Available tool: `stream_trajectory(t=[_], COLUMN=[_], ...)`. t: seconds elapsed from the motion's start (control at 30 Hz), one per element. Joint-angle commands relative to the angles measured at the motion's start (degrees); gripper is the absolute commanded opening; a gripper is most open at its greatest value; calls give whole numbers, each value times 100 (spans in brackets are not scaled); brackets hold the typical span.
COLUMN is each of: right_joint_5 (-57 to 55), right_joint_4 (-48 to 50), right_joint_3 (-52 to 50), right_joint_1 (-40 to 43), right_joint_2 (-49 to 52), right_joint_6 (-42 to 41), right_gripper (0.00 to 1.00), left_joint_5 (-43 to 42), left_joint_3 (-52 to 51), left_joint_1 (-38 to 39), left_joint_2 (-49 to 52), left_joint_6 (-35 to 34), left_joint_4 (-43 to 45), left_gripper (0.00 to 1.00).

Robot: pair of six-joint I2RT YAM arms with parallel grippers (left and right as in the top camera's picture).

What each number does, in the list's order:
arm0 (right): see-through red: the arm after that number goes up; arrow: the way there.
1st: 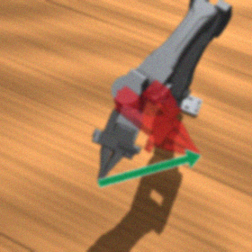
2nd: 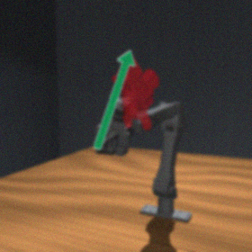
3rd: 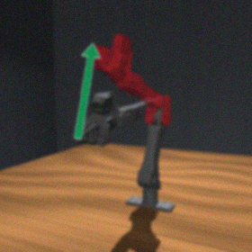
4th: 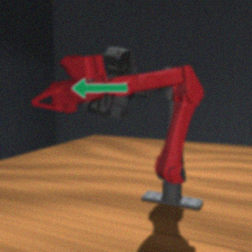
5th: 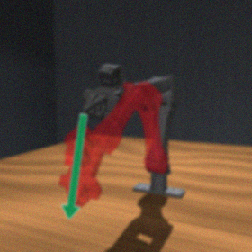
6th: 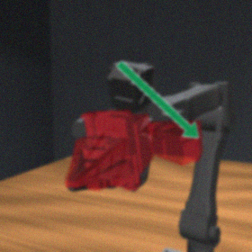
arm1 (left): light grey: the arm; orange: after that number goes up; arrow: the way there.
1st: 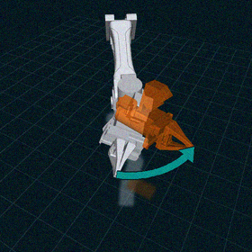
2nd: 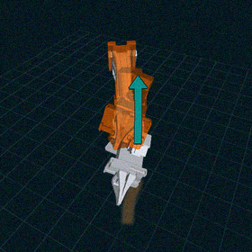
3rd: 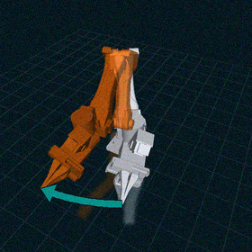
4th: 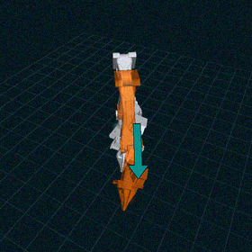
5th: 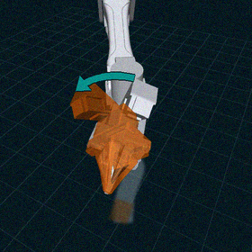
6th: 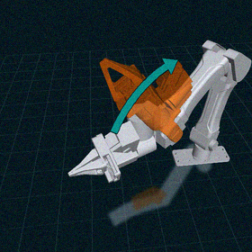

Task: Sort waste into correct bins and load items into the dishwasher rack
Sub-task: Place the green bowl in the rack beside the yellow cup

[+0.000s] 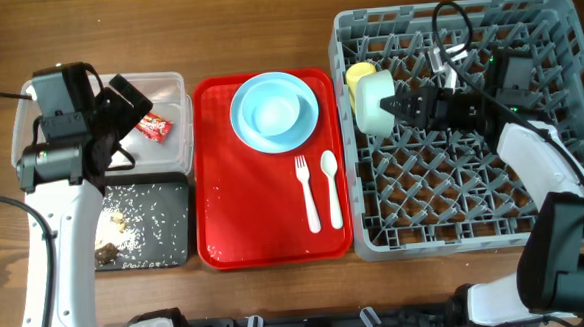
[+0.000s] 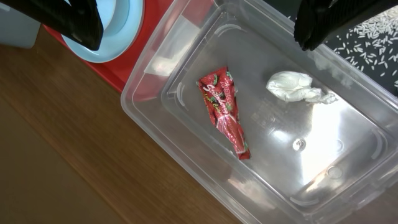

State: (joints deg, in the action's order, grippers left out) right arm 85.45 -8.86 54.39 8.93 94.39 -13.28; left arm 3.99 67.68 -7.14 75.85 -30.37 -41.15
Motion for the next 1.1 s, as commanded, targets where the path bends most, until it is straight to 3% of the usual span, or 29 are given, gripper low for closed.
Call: stream_trajectory(t=[0.0, 0.3, 0.9, 0.97, 1.07], right_joint_5=[483, 369, -308, -291, -295], right_joint_4=[15, -778, -813, -813, -813], right_joint_3=[-48, -52, -337, -337, -337], right_joint_1=[4, 4, 221, 409, 649], right_joint_2=[0, 0, 0, 0, 0], right_joint_6=[-328, 575, 555, 555, 557], right_gripper=[4, 4, 4, 6, 17], left_joint_5=[-4, -4, -4, -4, -4], left_joint_3=[57, 57, 57, 57, 57], left_joint_1=[-17, -17, -17, -17, -17], left_joint_2=[0, 0, 0, 0, 0], left_joint_6=[-52, -52, -52, -52, -52], left_joint_4=[13, 13, 13, 13, 13], left_gripper=[100, 100, 100, 100, 100])
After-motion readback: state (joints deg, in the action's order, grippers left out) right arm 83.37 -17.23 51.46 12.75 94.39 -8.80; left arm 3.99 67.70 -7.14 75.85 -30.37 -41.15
